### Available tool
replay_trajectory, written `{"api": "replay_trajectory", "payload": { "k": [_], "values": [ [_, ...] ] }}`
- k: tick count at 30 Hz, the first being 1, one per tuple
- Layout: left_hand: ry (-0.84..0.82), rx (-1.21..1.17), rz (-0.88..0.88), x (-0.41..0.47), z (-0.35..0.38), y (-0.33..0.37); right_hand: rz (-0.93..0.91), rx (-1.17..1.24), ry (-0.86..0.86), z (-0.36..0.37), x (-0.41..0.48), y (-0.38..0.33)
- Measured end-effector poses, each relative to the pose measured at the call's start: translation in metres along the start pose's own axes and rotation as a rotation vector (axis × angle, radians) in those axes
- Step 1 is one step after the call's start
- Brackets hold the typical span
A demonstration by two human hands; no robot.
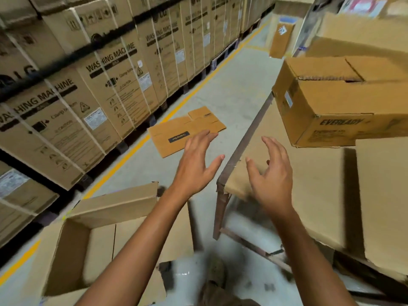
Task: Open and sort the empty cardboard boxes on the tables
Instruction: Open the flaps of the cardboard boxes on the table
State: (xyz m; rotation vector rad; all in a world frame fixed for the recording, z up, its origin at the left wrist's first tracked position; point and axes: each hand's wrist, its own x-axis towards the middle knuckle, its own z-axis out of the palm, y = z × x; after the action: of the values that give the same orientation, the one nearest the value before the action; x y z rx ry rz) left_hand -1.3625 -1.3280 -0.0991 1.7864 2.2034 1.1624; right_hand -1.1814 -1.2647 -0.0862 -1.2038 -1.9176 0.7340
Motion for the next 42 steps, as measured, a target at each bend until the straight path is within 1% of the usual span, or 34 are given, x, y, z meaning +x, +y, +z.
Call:
{"api": "replay_trajectory", "payload": {
  "k": [3,8,16,21,25,29,32,36,38,39,41,42],
  "values": [
    [-0.051,-0.009,0.088,0.060,0.016,0.004,0.032,-0.031,0.077,-0.004,0.045,0.008],
    [-0.146,-0.052,0.243,0.135,0.044,0.019,0.126,-0.118,0.201,-0.022,0.094,0.015],
    [-0.266,-0.112,0.385,0.239,0.085,0.031,0.313,-0.329,0.326,-0.046,0.168,0.048],
    [-0.378,-0.168,0.470,0.309,0.119,0.025,0.408,-0.450,0.316,-0.040,0.224,0.073],
    [-0.519,-0.142,0.581,0.367,0.148,0.019,0.557,-0.596,0.282,-0.034,0.266,0.092],
    [-0.619,-0.067,0.680,0.421,0.174,0.020,0.745,-0.724,0.191,-0.016,0.288,0.113],
    [-0.672,-0.009,0.749,0.449,0.196,0.027,0.768,-0.814,0.205,-0.003,0.286,0.119],
    [-0.743,0.055,0.820,0.467,0.227,0.042,0.757,-0.804,0.248,-0.003,0.287,0.119],
    [-0.789,0.083,0.844,0.465,0.243,0.046,0.806,-0.735,0.355,-0.001,0.285,0.122],
    [-0.799,0.114,0.852,0.461,0.250,0.044,0.846,-0.664,0.461,0.001,0.283,0.124],
    [-0.778,0.168,0.855,0.450,0.264,0.036,0.920,-0.388,0.761,0.005,0.281,0.128],
    [-0.752,0.175,0.849,0.446,0.268,0.032,0.920,-0.218,0.901,0.008,0.280,0.130]
  ]
}}
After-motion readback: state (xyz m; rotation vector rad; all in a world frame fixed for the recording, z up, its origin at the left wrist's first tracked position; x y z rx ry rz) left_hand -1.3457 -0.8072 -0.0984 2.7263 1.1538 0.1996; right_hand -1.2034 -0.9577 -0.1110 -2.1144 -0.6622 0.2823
